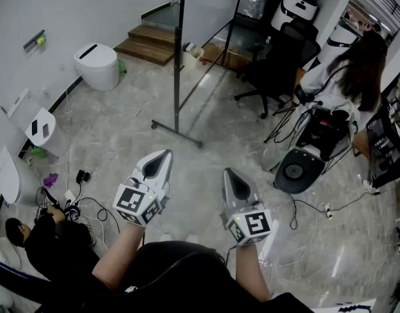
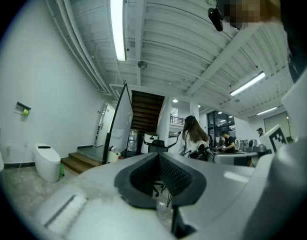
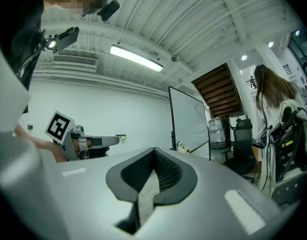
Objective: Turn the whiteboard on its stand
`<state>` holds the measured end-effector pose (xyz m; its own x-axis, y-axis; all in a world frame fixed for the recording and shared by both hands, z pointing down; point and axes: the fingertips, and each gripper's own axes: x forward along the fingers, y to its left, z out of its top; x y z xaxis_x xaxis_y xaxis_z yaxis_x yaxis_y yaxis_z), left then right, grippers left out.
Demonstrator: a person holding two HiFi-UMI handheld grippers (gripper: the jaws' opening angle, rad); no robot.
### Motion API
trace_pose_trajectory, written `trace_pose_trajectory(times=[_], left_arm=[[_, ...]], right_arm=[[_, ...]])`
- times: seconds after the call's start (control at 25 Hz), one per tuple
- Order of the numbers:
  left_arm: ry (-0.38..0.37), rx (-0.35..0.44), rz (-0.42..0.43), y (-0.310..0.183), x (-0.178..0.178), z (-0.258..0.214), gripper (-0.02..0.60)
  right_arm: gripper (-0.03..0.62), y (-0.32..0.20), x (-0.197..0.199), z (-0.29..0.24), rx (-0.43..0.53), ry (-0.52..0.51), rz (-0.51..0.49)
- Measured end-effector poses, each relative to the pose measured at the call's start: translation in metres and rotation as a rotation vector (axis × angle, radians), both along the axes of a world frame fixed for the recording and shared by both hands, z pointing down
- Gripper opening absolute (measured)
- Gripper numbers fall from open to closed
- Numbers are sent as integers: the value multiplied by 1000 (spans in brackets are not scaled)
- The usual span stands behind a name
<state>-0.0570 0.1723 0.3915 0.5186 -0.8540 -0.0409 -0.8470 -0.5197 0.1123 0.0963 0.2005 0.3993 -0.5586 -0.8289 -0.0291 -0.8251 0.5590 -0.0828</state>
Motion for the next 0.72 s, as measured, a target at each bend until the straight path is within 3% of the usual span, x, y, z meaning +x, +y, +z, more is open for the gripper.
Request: trace_pose_trajectory(times=[0.72], left_arm=[[-16,-18,-51,0,21,16,2]], right_arm=[[6,-1,27,17,-42,-37,-61]])
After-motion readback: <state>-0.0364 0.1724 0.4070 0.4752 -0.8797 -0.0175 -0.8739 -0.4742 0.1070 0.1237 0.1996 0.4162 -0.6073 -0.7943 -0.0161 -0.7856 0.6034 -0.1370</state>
